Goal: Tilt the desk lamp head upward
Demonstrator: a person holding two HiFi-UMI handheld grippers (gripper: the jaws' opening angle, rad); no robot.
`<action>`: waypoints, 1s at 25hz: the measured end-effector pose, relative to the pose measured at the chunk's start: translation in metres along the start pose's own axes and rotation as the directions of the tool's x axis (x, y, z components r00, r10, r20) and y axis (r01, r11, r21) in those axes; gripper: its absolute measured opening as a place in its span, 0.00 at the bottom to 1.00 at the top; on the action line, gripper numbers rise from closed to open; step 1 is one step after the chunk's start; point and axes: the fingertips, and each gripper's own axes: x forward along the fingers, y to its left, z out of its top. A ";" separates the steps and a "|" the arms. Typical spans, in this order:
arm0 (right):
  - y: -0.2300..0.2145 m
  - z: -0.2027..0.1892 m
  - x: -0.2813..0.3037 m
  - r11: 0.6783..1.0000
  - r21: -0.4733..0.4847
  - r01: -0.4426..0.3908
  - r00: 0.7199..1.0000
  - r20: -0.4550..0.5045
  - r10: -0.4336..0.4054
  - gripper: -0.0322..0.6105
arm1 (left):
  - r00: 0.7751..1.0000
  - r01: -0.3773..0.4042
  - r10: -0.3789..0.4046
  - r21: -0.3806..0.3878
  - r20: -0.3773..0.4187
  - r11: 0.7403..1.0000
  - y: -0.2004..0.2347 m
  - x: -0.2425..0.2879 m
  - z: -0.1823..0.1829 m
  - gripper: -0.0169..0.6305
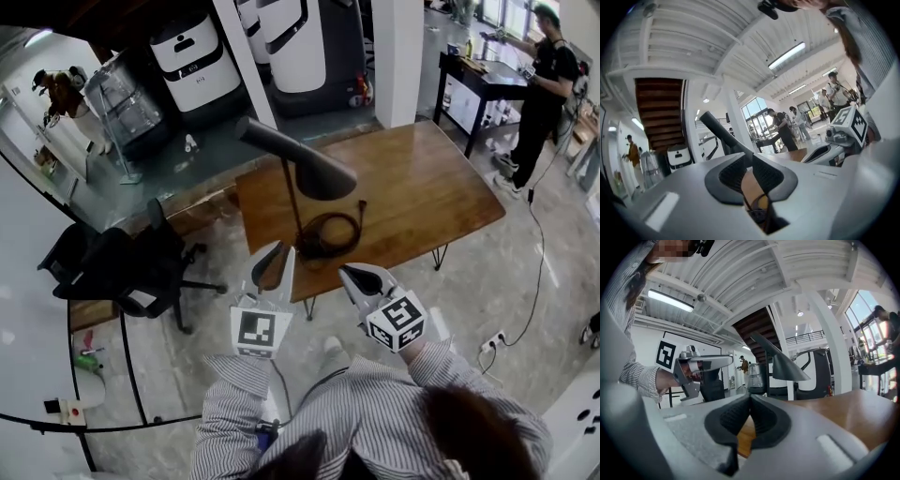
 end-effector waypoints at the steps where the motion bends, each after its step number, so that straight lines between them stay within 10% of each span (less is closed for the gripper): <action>1: -0.005 0.000 0.012 1.000 0.005 0.003 1.000 -0.004 -0.003 0.05 | 1.000 0.014 -0.015 0.052 0.009 0.999 0.009 0.006 0.006 0.08; 6: -0.025 -0.005 0.067 1.000 0.006 0.030 0.999 -0.023 -0.030 0.05 | 0.994 0.078 -0.095 0.268 0.053 0.960 0.048 0.031 0.043 0.13; 17: -0.045 -0.016 0.145 1.000 -0.004 0.020 0.996 -0.088 -0.020 0.10 | 0.990 0.075 -0.133 0.657 0.039 0.750 0.109 0.070 0.097 0.33; 25: -0.057 -0.028 0.184 0.997 -0.083 -0.003 0.989 -0.150 -0.009 0.17 | 0.985 0.137 -0.162 0.863 -0.066 0.485 0.108 0.099 0.108 0.44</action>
